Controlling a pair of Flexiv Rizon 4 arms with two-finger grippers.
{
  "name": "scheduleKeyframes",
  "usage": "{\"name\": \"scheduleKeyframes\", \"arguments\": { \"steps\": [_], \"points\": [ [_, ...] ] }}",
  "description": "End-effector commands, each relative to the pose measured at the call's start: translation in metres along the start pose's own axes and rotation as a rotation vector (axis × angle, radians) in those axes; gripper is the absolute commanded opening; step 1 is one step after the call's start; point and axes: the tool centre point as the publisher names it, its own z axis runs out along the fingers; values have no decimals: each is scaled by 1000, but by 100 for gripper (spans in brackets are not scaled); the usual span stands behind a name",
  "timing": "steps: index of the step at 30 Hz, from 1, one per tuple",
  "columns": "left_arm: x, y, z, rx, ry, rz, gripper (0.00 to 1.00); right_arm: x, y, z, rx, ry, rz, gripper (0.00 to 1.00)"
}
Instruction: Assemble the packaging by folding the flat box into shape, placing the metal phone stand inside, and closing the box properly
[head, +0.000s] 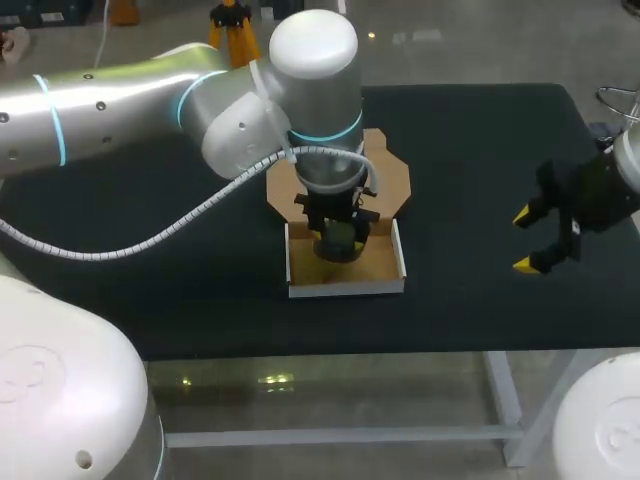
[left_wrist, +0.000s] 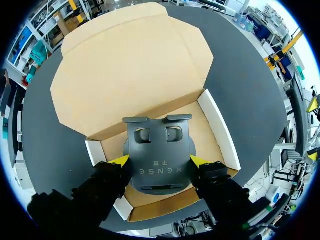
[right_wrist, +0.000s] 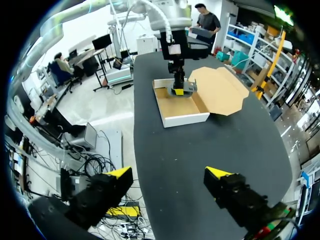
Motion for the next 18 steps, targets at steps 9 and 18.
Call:
{"name": "scheduleKeyframes", "arguments": {
  "steps": [9, 18],
  "points": [
    [9, 3, 17, -25, 8, 7, 0, 0, -1, 0, -3, 0, -1, 100],
    [14, 15, 26, -30, -2, 21, 0, 0, -1, 0, -3, 0, -1, 100]
  ]
}}
